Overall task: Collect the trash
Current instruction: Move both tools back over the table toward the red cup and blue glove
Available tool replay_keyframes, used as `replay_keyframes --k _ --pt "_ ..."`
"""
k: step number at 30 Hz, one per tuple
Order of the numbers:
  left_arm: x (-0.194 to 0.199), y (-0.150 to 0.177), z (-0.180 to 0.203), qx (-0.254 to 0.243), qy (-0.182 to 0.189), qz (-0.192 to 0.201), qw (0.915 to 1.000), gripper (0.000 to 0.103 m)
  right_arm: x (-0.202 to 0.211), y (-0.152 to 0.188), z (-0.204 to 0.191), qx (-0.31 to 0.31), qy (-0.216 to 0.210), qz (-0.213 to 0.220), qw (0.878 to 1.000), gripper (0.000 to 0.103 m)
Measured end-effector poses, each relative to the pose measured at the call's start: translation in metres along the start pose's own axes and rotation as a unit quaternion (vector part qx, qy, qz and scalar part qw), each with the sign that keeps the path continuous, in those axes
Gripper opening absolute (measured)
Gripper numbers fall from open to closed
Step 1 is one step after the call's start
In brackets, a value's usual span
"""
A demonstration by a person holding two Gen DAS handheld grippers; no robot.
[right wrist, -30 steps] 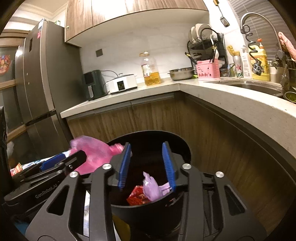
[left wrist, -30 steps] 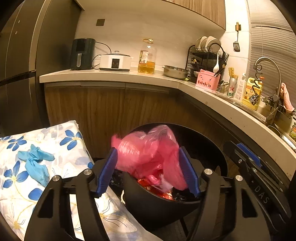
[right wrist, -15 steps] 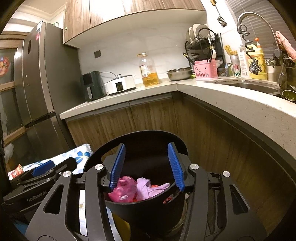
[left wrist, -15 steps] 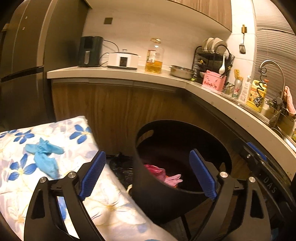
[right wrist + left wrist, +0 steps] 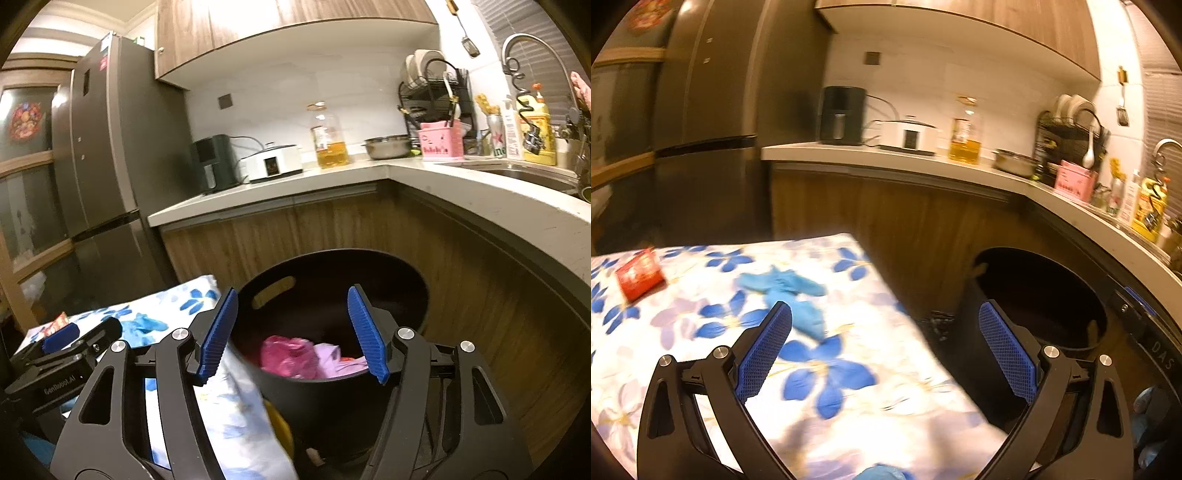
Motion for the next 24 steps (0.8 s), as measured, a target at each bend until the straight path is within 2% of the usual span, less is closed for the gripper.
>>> replay_keyframes --k 14,24 --pt "0.034 0.015 -0.09 0.025 -0.076 0.006 0.9968 0.097 0.001 0.02 -0.077 0.036 -0.059 -0.018 0.997 0.062" --pt "0.055 0.016 -0.177 0.049 -0.151 0.016 0.9871 0.097 -0.009 0.034 -0.138 0.055 -0.105 -0.033 0.992 0.062"
Point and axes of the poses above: each gripper's, at about its wrist camera, not at the fingertips, and x roughly against the way its jaws point, z to its right, y to its underside, the point moved 2 cm from there along -x, roughly the way its jaws point, and after that the axes turned 2 degrees about -x, right-handed, at the moved point
